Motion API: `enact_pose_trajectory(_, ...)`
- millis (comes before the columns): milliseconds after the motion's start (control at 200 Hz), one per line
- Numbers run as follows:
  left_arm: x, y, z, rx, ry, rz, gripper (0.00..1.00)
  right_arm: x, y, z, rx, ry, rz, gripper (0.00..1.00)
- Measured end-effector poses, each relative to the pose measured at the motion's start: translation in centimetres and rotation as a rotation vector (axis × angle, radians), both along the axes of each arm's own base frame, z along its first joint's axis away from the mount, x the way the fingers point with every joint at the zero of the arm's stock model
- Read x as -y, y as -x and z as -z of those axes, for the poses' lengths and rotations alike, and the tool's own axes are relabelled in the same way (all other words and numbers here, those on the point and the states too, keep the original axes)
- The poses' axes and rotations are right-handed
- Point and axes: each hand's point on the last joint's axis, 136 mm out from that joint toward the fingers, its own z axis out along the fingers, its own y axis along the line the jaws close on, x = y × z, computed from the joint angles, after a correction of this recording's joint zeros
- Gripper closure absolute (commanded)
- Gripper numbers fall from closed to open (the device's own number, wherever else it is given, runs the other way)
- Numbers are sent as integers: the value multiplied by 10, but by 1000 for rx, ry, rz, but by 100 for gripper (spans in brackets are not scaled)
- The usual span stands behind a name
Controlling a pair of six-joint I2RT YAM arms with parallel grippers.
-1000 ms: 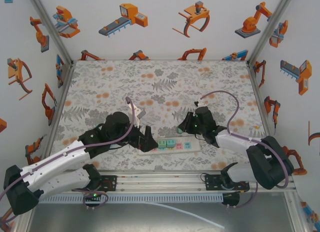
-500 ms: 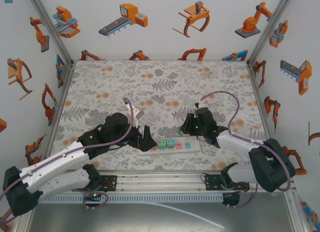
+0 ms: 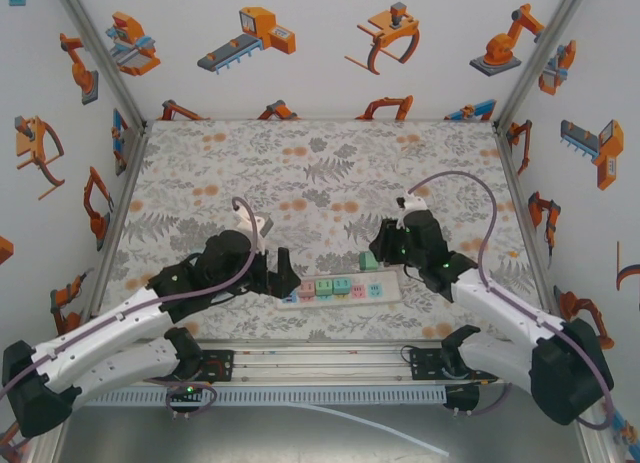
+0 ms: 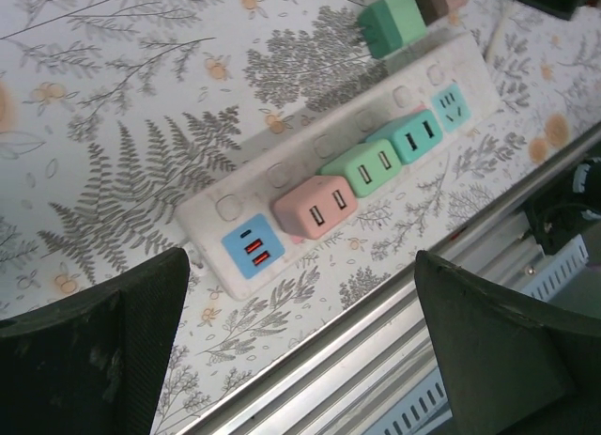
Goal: Pull the plug off the socket
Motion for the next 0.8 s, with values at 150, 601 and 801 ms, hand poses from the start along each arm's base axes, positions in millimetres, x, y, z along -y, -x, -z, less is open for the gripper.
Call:
enact_pose_trajectory(150, -18, -6, 8, -18, -3, -98, 0, -13, 5, -51, 203, 21, -157, 56)
enact_pose_trajectory(601, -51, -15, 62, -206, -4, -282, 18, -89, 103, -53, 579, 248, -1050, 44)
enact_pose_trajectory(801, -47, -15, 84, -281, -19, -288, 21, -111, 124, -21, 529, 280, -1257, 45)
